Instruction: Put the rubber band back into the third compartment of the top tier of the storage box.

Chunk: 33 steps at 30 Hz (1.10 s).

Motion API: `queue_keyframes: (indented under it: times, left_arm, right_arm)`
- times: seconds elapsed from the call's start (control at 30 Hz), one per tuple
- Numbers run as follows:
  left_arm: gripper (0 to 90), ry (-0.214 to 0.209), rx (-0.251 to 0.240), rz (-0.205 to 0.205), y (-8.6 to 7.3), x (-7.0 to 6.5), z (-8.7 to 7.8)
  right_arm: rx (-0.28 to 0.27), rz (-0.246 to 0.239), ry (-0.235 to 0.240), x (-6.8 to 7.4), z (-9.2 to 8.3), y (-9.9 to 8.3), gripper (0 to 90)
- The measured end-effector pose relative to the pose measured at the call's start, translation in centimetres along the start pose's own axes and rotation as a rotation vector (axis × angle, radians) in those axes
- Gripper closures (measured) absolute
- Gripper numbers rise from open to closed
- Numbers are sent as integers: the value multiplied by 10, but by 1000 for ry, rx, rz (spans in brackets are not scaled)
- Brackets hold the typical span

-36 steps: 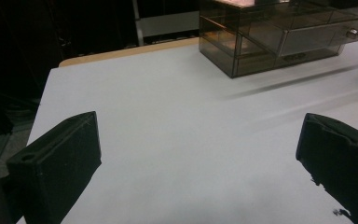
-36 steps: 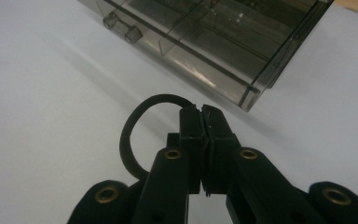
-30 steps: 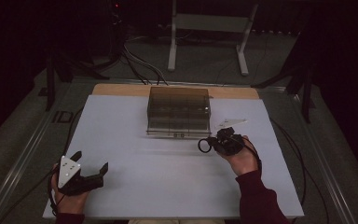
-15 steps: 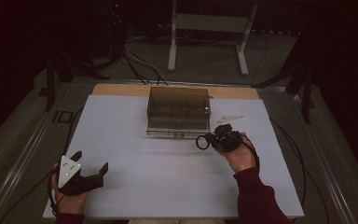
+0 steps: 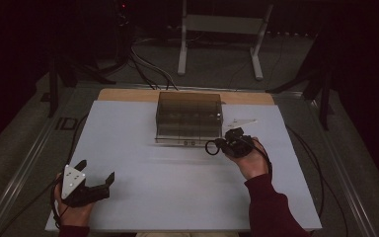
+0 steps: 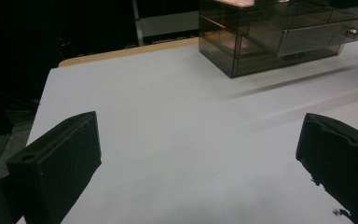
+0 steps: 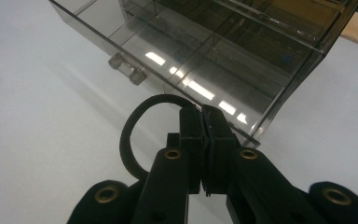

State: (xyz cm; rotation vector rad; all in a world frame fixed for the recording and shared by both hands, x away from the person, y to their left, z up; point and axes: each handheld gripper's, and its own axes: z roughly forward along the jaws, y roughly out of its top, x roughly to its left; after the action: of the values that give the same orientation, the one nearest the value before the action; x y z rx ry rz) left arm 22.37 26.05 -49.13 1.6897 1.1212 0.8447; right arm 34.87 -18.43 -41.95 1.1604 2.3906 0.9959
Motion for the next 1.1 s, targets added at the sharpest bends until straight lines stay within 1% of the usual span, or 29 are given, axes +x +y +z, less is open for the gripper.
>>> queue_keyframes:
  times: [0.13, 0.63, 1.1]
  left_arm:
    - [7, 0, 1, 1, 0, 0, 0]
    - [7, -5, 3, -1, 0, 0, 1]
    - [7, -5, 3, 1, 0, 1, 2]
  right_arm:
    - [-1, -3, 0, 0, 1, 4, 892]
    - [5, 11, -19, -6, 6, 11, 891]
    - [-11, 44, -23, -16, 8, 16, 891]
